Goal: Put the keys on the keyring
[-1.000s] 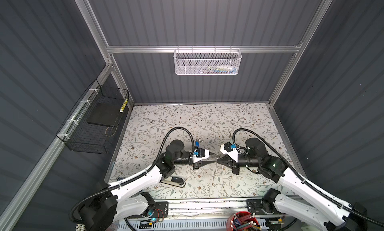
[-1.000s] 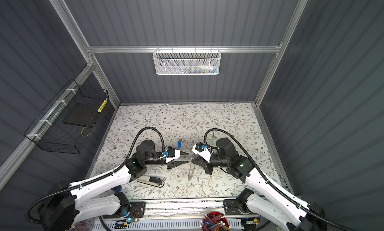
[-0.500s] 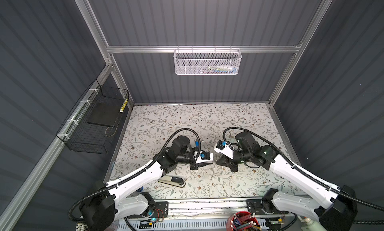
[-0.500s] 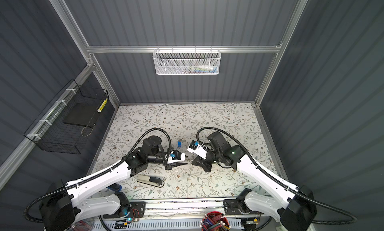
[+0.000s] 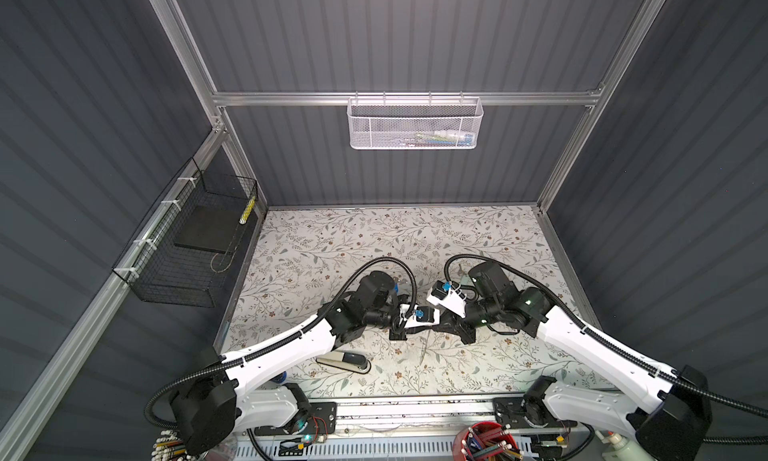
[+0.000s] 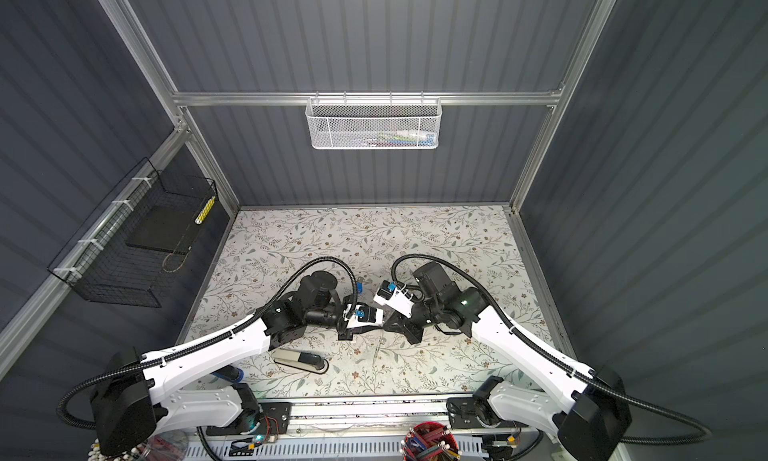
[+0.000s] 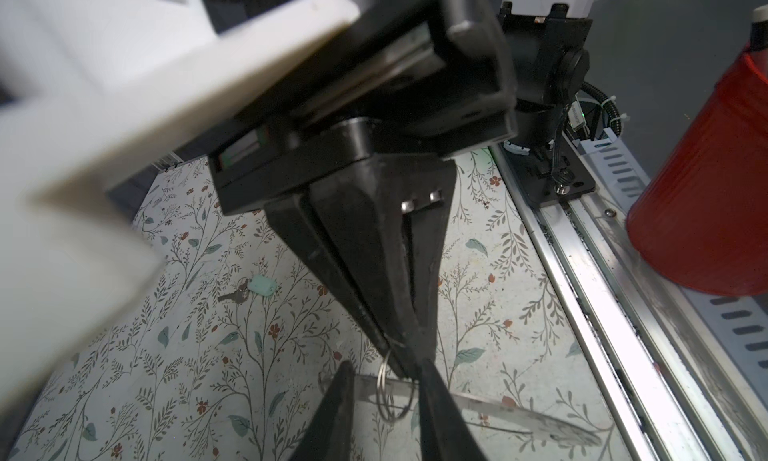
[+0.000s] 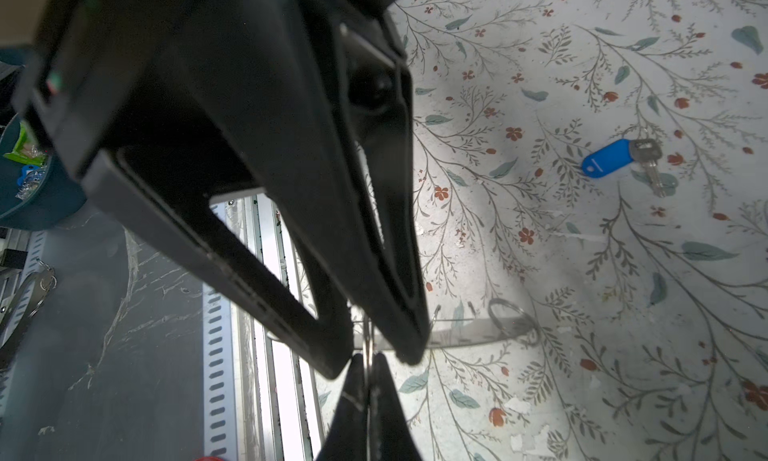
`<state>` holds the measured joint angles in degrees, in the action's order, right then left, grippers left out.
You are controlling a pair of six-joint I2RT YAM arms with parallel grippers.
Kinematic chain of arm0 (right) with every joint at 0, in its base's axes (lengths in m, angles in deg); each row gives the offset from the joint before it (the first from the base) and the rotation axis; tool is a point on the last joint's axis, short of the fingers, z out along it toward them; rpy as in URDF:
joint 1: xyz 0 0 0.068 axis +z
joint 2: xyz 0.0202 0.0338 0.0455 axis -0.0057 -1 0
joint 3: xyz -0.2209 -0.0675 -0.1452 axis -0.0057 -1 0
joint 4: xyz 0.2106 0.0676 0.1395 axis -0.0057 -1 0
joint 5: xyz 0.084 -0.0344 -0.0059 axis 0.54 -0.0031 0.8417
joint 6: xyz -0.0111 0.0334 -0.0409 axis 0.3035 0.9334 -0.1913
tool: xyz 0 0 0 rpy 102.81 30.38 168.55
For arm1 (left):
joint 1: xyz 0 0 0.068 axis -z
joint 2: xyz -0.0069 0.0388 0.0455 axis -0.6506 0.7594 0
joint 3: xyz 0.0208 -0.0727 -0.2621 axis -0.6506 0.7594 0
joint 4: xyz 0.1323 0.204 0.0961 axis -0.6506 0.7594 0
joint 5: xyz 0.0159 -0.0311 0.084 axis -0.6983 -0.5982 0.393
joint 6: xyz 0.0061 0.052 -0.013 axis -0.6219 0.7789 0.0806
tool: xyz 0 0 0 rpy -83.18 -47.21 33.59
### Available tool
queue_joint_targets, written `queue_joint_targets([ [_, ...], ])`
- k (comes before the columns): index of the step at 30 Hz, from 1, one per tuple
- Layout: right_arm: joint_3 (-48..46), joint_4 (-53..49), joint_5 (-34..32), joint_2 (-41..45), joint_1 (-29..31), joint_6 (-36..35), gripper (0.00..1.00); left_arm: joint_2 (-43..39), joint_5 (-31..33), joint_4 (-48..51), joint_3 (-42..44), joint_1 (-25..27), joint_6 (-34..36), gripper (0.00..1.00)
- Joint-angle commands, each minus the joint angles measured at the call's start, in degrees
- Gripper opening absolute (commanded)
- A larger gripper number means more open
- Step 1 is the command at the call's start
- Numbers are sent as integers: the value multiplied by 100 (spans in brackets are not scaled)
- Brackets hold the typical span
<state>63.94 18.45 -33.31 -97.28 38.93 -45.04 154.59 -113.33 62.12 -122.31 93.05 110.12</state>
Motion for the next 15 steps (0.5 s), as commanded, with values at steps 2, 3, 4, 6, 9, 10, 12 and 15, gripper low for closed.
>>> queue_joint_targets([
  [2, 129, -29, 184, 14, 2, -108, 0, 103, 124, 227, -229, 44, 97, 23],
  [3, 124, -18, 175, 13, -1, -125, 0, 122, 129, 240, -239, 50, 114, 21],
  [4, 129, -17, 174, 12, 11, -145, 0, 141, 115, 259, -253, 45, 121, 19],
  [6, 112, 4, 159, 17, 17, -185, 0, 164, 61, 267, -272, 51, 117, 14],
  [9, 94, 45, 138, 16, 26, -247, 0, 186, -86, 243, -249, 59, 54, 4],
  [10, 85, 71, 128, 11, 35, -258, 0, 186, -134, 211, -220, 53, 16, 0],
  [12, 61, 130, 63, 25, 38, -278, 0, 156, -257, 70, -128, 59, -129, 0],
  [15, -38, 325, -271, 163, 34, -286, 11, 84, -297, -345, 97, 58, -636, 0],
])
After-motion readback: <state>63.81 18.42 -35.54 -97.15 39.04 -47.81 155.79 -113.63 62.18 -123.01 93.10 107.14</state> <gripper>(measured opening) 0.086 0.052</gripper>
